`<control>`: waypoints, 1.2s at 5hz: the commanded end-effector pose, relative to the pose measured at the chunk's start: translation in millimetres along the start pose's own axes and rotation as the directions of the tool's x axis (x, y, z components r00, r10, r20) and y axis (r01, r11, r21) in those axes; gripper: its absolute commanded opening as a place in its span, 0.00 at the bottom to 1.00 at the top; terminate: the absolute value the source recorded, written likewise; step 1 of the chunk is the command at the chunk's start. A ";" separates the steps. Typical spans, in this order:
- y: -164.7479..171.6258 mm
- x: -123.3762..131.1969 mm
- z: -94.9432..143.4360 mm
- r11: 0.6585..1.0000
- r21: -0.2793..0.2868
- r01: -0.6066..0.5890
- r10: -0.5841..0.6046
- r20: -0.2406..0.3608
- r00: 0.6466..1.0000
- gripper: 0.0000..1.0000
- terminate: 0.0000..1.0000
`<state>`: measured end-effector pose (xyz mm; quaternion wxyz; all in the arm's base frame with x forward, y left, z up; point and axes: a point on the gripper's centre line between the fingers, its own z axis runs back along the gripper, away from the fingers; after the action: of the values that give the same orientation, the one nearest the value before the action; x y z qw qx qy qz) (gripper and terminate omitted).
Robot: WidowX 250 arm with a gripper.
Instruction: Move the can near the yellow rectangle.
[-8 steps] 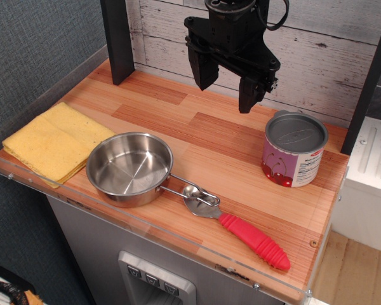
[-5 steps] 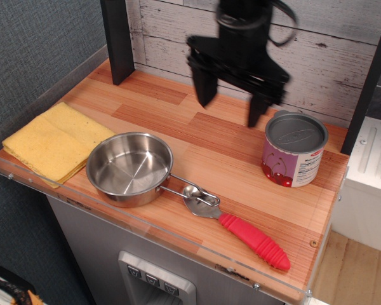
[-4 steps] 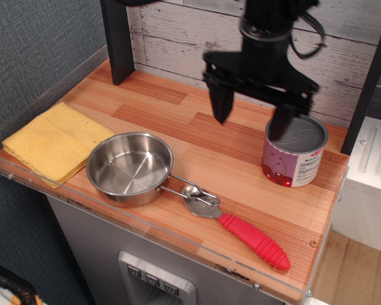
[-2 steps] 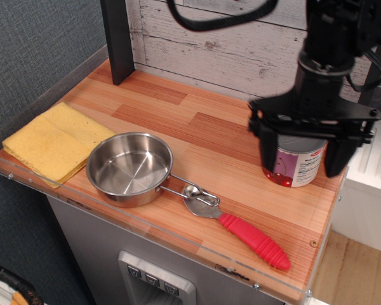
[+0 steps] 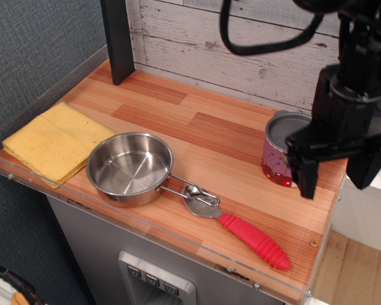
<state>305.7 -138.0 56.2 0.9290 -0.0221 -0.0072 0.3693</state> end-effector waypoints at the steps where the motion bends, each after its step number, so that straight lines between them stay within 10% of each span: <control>1: -8.2 43.9 13.5 0.990 -0.066 -0.123 0.125 0.029 0.992 1.00 0.00; 6: 44.3 137.5 8.3 0.946 -0.010 -0.324 0.324 0.095 0.941 1.00 0.00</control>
<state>361.8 -13.2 42.3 0.8555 0.0121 -0.0264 0.5170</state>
